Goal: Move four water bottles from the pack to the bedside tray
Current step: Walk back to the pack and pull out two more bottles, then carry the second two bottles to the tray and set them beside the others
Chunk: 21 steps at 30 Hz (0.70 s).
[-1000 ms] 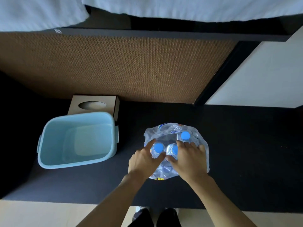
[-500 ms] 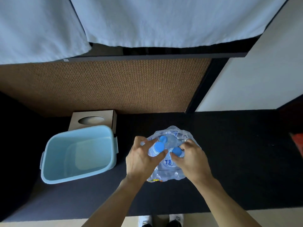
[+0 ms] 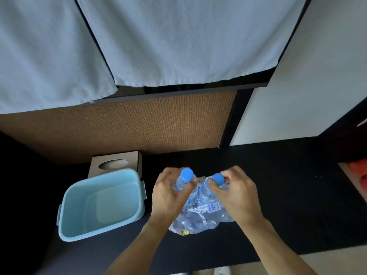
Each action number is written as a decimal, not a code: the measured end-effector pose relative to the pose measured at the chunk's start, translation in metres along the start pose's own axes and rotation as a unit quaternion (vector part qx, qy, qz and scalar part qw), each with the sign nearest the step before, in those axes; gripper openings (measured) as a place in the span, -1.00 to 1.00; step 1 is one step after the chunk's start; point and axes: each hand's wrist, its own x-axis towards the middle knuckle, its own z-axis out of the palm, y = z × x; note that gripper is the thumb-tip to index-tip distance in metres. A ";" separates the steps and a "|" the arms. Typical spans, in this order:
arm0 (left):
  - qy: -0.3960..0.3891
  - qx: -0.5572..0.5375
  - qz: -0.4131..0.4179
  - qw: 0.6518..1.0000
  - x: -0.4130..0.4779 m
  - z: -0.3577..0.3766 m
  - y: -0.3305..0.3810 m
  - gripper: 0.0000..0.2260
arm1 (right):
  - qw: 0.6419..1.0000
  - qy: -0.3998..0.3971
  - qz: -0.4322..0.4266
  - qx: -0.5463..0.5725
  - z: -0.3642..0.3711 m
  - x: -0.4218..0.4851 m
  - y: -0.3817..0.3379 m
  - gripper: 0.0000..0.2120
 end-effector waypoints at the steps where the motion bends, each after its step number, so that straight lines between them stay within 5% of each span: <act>1: -0.004 -0.019 0.014 1.000 0.003 -0.004 0.012 -0.86 | 1.000 0.014 -0.010 0.009 -0.009 0.003 -0.006 -0.76; 7: -0.063 -0.101 0.153 0.981 0.021 -0.026 0.123 -0.91 | 0.986 0.138 -0.054 0.079 -0.104 0.005 -0.043 -0.72; 13: -0.189 -0.233 0.249 0.921 0.000 -0.019 0.323 -0.91 | 0.937 0.335 -0.056 0.084 -0.300 -0.039 -0.068 -0.73; 16: -0.314 -0.304 0.269 0.858 -0.047 -0.004 0.438 -0.78 | 0.899 0.434 -0.044 0.022 -0.415 -0.090 -0.083 -0.81; 21: -0.490 -0.373 0.357 0.702 -0.198 0.021 0.612 -0.72 | 0.815 0.567 0.015 -0.114 -0.596 -0.248 -0.110 -0.82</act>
